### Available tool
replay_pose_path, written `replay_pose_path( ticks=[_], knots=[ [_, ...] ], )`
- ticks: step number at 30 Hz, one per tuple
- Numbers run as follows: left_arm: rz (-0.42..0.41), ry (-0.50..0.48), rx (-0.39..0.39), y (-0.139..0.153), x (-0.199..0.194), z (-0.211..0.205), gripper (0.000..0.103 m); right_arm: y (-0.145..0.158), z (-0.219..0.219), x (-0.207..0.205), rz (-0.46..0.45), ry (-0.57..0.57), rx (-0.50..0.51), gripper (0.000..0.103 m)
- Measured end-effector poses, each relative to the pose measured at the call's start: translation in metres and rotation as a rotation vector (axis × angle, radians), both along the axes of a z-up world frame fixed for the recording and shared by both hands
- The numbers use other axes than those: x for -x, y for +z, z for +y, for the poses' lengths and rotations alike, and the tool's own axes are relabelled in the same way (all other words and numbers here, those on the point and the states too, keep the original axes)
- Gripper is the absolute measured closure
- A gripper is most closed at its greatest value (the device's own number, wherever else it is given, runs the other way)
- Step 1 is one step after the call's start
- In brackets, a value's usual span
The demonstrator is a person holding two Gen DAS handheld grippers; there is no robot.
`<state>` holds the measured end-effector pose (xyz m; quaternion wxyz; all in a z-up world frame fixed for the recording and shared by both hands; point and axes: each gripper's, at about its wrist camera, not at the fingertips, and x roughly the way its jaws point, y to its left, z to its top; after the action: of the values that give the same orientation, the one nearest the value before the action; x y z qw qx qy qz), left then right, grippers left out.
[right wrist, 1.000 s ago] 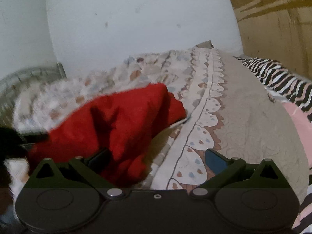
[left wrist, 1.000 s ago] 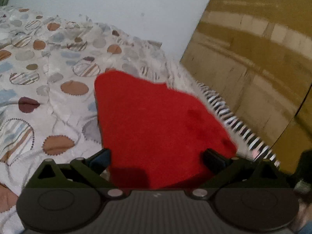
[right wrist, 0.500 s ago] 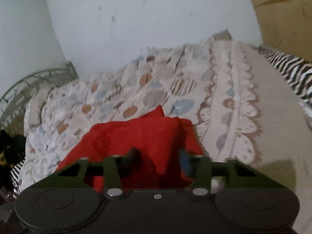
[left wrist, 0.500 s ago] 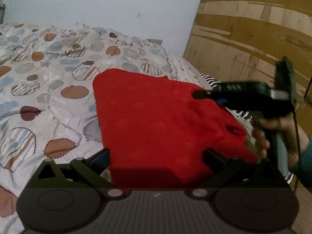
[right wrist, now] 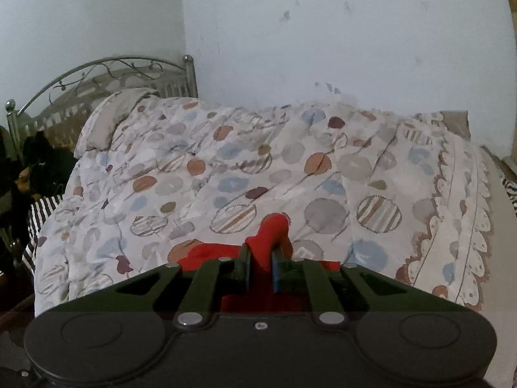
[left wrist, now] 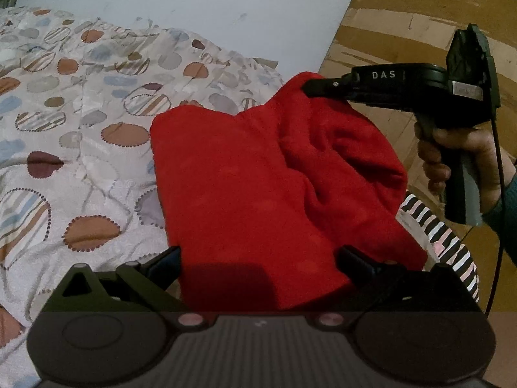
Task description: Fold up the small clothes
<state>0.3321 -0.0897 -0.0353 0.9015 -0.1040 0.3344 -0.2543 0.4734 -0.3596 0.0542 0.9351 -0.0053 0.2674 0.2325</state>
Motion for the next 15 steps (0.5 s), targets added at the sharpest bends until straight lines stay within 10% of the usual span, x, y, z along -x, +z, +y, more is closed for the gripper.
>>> replay_pose_path(
  ticks=[10, 15],
  knots=[
    [-0.047, 0.010, -0.145, 0.004, 0.007, -0.036, 0.000, -0.044, -0.046, 0.005, 0.081, -0.134, -0.024, 0.091],
    [-0.071, 0.019, -0.172, 0.003, 0.011, -0.044, 0.000, -0.068, -0.060, 0.021, 0.091, -0.201, -0.049, 0.071]
  ],
)
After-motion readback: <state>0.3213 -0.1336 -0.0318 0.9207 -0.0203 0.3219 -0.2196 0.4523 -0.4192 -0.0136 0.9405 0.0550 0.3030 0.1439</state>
